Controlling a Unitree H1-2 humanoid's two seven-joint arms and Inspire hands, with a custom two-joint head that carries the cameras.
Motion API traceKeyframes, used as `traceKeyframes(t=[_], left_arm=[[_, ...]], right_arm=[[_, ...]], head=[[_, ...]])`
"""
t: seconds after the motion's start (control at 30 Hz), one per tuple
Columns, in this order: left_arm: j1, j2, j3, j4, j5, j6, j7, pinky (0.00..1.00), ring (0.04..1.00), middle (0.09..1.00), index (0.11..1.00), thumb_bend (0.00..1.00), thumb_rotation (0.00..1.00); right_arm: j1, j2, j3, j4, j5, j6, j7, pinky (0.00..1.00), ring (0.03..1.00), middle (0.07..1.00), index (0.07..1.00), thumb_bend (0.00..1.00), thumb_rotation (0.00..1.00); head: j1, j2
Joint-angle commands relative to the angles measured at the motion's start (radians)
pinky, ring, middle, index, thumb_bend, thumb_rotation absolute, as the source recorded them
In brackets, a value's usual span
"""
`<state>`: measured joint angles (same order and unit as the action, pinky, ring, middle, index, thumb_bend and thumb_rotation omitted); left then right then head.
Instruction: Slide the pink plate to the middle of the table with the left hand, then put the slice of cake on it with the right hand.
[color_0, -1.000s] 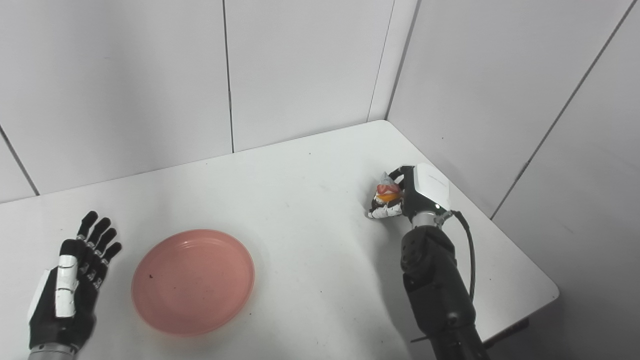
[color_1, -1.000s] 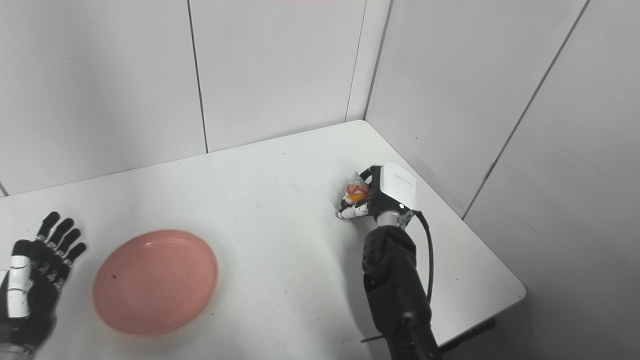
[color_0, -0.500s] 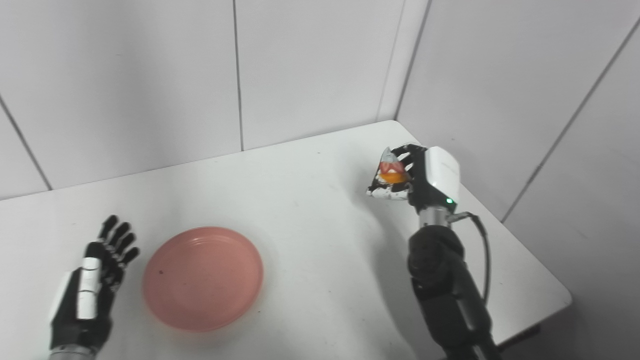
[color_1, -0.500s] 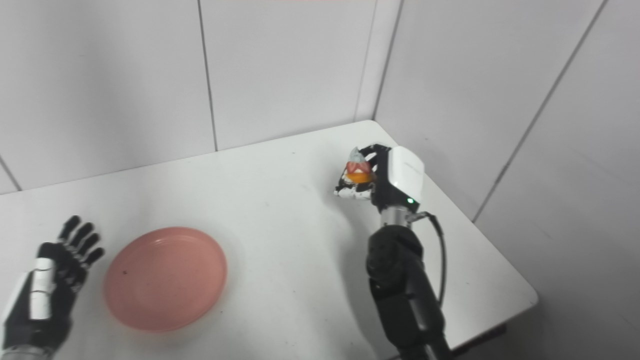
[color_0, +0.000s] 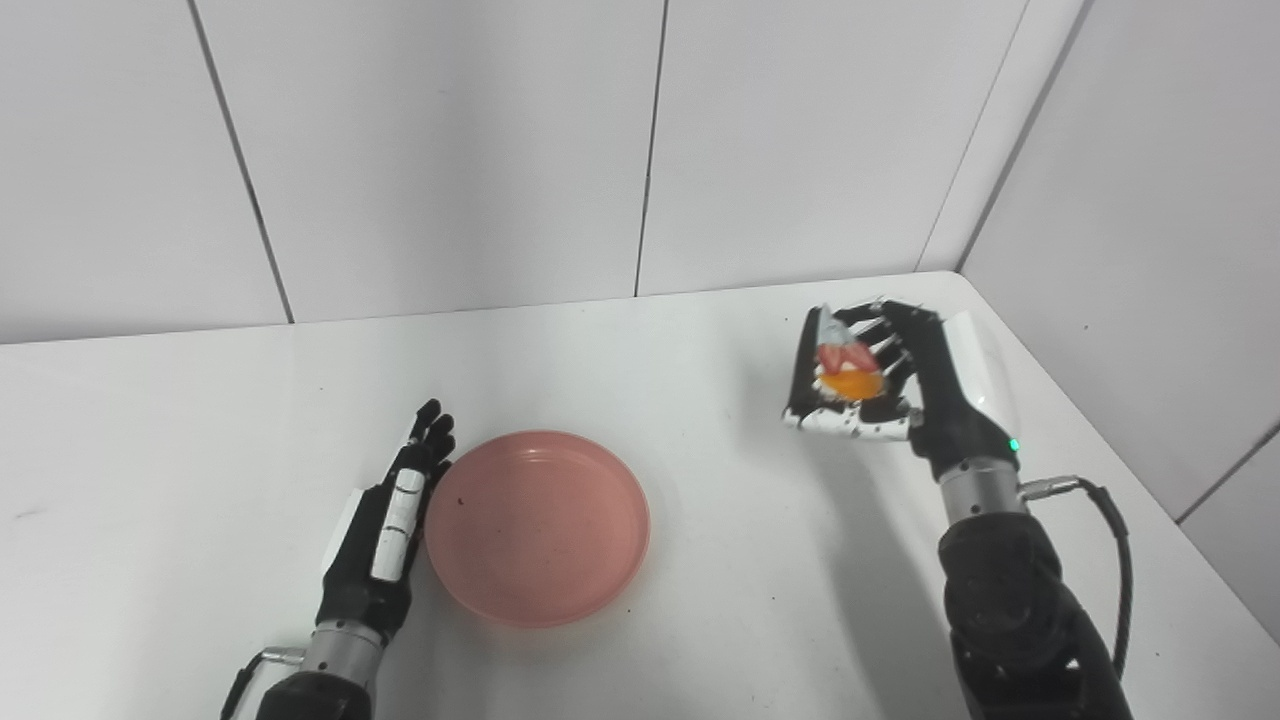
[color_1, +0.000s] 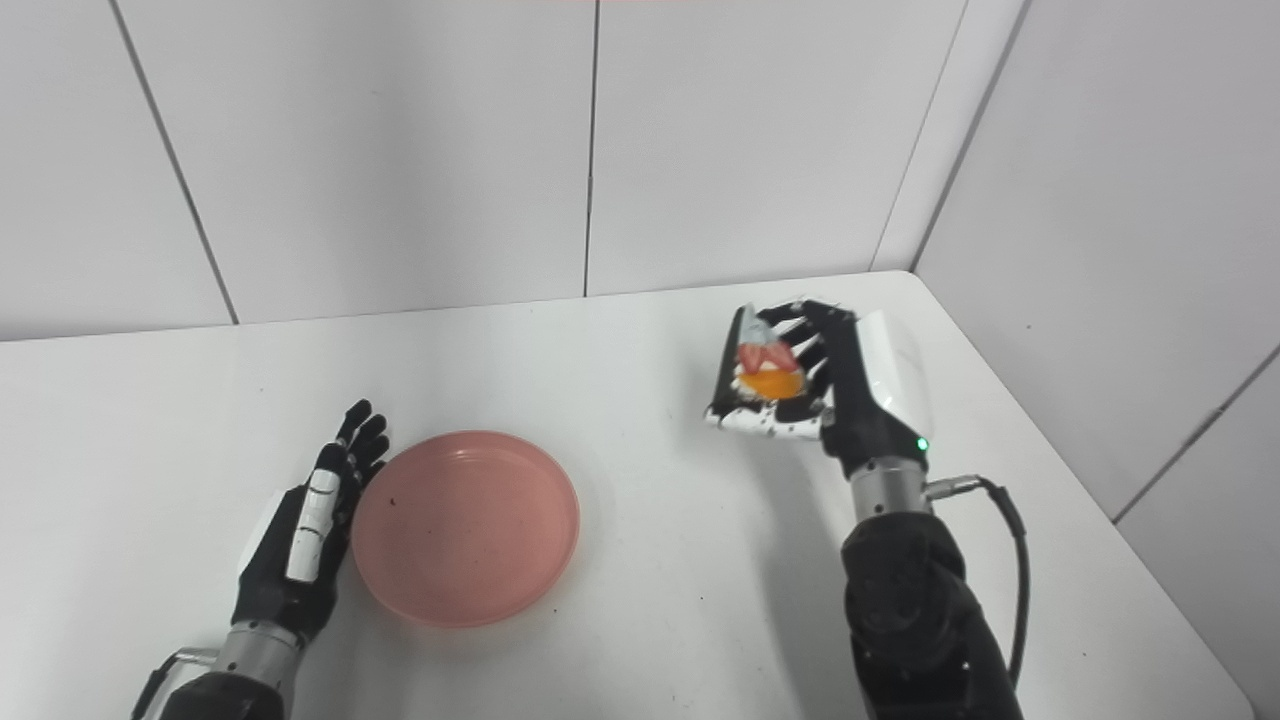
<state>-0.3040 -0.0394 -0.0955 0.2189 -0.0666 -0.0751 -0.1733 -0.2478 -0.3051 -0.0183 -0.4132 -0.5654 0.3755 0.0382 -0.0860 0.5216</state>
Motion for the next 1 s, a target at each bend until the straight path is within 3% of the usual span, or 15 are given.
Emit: traceKeyframes(t=[0.0, 0.1, 0.33, 0.6, 0.73, 0.83, 0.97], left_arm=[[0.001, -0.025, -0.021, 0.02, 0.008, -0.021, -0.001, 1.0, 0.997, 0.995, 0.985, 0.65, 1.0], [0.002, -0.036, -0.027, 0.026, 0.015, -0.027, 0.004, 1.0, 1.0, 0.997, 0.987, 0.65, 1.0], [-0.001, -0.059, -0.029, 0.048, 0.026, -0.052, 0.022, 1.0, 0.998, 0.996, 0.982, 0.68, 1.0], [-0.008, -0.082, -0.032, 0.073, 0.043, -0.079, 0.04, 1.0, 0.999, 1.0, 0.989, 0.7, 1.0], [-0.003, -0.109, -0.016, 0.064, 0.024, -0.066, 0.056, 1.0, 1.0, 1.0, 0.99, 0.69, 1.0], [-0.002, -0.128, -0.002, 0.06, 0.017, -0.059, 0.071, 1.0, 1.0, 0.999, 0.987, 0.68, 1.0], [-0.002, -0.139, 0.004, 0.05, 0.027, -0.054, 0.085, 1.0, 0.998, 0.997, 0.983, 0.66, 1.0]], right_arm=[[-0.016, 0.004, 0.04, -0.054, -0.026, -0.07, 0.003, 0.24, 0.317, 0.413, 0.529, 0.52, 0.0], [-0.019, 0.018, 0.107, -0.08, -0.065, -0.076, 0.022, 0.24, 0.326, 0.414, 0.525, 0.52, 0.0], [-0.023, 0.064, 0.177, -0.09, -0.024, -0.11, 0.072, 0.25, 0.328, 0.407, 0.527, 0.52, 0.0], [-0.031, 0.068, 0.248, 0.053, -0.025, -0.2, 0.073, 0.31, 0.388, 0.421, 0.527, 0.52, 0.0], [-0.047, 0.07, 0.269, 0.155, -0.036, -0.286, 0.039, 0.33, 0.394, 0.425, 0.524, 0.52, 0.0], [-0.065, 0.07, 0.279, 0.213, -0.05, -0.307, 0.032, 0.35, 0.408, 0.426, 0.522, 0.52, 0.0], [-0.082, 0.072, 0.284, 0.27, -0.068, -0.324, 0.024, 0.31, 0.376, 0.415, 0.52, 0.52, 0.0]], head=[[0.012, -0.001], [0.035, 0.0], [0.086, 0.005], [0.11, 0.011], [0.111, 0.01], [0.121, 0.012], [0.12, 0.022]])
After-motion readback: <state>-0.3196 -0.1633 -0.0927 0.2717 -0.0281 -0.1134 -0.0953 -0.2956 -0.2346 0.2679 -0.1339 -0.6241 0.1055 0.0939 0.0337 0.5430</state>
